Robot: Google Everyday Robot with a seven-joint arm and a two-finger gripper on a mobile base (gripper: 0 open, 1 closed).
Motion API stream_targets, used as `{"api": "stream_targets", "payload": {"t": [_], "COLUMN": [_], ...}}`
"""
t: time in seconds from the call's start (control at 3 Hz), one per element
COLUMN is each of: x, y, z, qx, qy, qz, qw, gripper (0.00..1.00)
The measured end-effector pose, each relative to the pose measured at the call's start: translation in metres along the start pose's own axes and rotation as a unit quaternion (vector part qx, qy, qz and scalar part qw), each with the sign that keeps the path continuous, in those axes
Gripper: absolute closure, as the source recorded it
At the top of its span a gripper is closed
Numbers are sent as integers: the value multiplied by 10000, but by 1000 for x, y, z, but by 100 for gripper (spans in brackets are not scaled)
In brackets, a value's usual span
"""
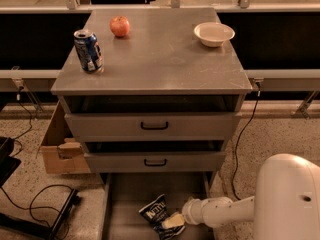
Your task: Pick blue chip bag from bottom drawer and place on counter
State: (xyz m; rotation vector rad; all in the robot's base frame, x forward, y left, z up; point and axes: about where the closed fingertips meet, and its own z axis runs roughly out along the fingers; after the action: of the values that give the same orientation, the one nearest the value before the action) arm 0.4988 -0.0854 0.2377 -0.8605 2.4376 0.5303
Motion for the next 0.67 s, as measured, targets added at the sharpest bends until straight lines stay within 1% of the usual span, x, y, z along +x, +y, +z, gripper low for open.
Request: {"api": "stream_targets", "payload": {"t": [0.33, 0.67], "x": [16, 26], "y": [18, 39], "z": [57, 94], "qx": [-283, -559], "qy": [-178, -219], "qz": [309, 473], "qw": [9990, 9971], "gripper": [0, 16]}}
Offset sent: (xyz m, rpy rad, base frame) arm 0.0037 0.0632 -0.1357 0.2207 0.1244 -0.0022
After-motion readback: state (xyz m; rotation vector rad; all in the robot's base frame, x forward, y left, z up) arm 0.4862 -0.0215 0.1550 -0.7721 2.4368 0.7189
